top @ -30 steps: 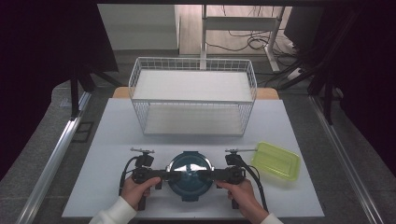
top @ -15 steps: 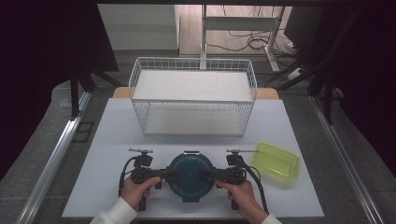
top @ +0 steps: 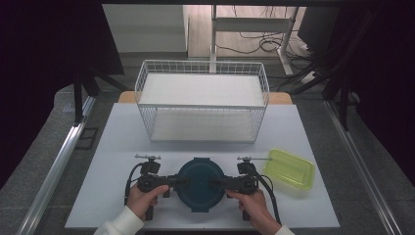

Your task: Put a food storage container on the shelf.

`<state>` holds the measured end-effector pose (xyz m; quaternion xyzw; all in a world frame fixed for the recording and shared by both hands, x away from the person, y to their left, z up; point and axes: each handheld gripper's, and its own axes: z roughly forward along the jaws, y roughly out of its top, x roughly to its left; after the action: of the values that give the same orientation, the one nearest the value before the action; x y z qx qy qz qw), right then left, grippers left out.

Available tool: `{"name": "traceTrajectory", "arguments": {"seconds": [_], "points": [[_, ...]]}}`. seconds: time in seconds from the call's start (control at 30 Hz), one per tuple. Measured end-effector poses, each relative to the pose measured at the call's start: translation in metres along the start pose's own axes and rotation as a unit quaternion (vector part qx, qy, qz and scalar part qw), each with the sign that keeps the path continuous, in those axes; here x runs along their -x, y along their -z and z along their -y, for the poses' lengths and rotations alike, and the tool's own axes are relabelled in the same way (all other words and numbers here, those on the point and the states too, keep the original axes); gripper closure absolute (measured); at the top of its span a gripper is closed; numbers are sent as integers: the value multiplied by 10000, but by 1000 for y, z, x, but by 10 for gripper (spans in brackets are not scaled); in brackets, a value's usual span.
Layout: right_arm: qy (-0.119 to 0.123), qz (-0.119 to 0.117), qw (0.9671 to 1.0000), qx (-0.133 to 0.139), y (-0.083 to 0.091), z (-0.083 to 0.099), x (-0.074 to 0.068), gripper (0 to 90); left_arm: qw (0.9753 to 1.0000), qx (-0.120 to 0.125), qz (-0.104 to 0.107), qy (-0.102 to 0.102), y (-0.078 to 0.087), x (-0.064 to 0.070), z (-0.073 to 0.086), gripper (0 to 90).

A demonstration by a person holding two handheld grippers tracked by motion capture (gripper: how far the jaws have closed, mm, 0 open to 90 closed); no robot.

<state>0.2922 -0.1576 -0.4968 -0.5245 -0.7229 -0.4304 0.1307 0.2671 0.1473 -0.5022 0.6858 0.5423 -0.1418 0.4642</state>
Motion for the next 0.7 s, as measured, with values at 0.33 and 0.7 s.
{"name": "traceTrajectory", "arguments": {"seconds": [0.33, 0.7], "points": [[29, 15, 10000, 52, 2, -1, -1, 300, 10000, 33, -17, -91, 1, 3, -1, 397], [82, 56, 9999, 73, 4, -2, -4, 299, 9998, 98, 12, -187, 3, 4, -4, 412]]}}
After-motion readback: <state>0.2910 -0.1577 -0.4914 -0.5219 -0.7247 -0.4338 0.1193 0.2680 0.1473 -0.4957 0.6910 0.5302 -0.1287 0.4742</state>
